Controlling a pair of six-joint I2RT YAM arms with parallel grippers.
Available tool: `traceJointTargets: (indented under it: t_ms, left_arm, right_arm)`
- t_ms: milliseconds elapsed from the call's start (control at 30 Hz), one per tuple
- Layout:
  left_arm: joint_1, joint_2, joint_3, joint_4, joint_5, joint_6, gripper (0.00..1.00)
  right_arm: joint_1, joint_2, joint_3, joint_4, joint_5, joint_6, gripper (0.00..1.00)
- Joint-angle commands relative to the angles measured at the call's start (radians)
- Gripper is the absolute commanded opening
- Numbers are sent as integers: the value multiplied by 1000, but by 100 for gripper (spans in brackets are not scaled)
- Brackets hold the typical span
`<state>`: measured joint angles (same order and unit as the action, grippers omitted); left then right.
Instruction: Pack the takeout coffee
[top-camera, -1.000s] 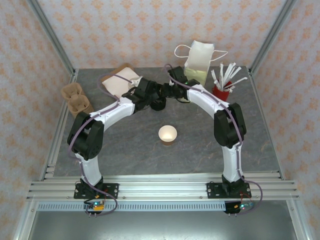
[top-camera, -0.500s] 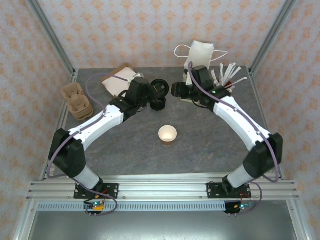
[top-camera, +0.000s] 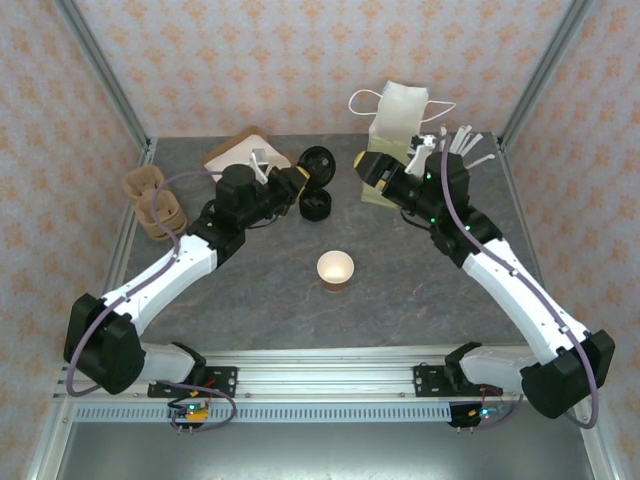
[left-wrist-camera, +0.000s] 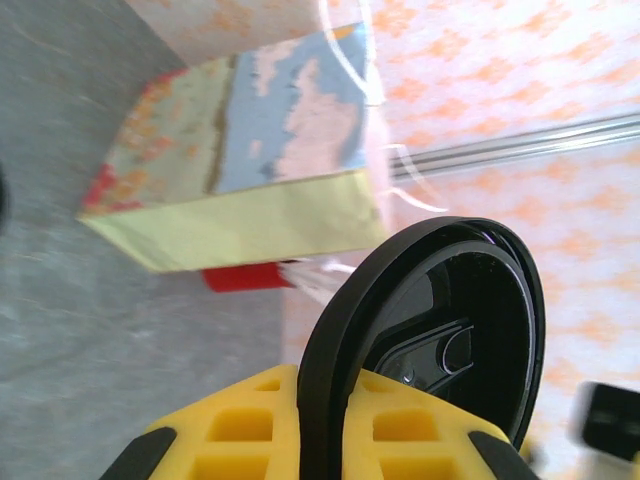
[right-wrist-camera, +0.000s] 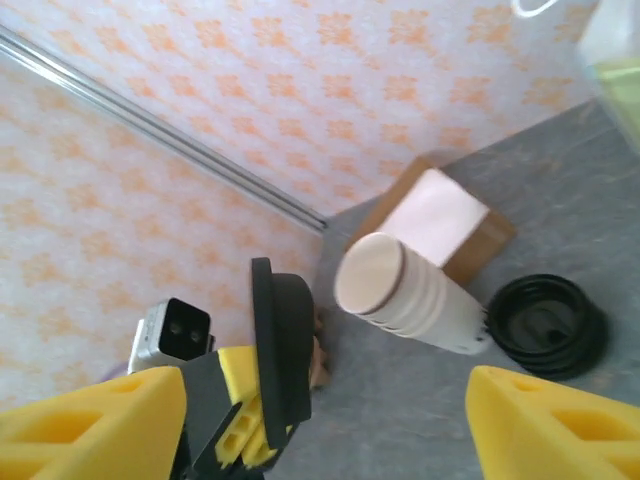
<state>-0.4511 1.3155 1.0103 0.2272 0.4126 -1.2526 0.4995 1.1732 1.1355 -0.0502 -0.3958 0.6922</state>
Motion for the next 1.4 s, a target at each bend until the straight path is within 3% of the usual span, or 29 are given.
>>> traceJointTargets:
  t_ms: [0,200,333,767,900,1100,1367]
  left_arm:
    - [-1,-79,-18,187,24,-188,3]
    - [-9,-59,-124,530,-31,-427,2]
    - [-24,-51,-144,567,-59,-440,4]
    - [-46,22,-131,686,-37,-455,3]
    - [-44,28,-123,687,-17,-412,4]
    - [-34,-3,-68,592,85,-216,4]
    - [-36,-109,16,215,99,131,4]
  right_arm:
    - [66,-41,-47,265,105,262,81]
    - [112,4,-110,551,130,484,93]
    - [133,94,-50,665,59,543,96]
    - [140,206,43,693,-42,629,94]
    - [139,164,64,507,-45,453,91]
    - [124,57,62,312,-98,121,89]
    - [123,16,177,9,-99,-197,81]
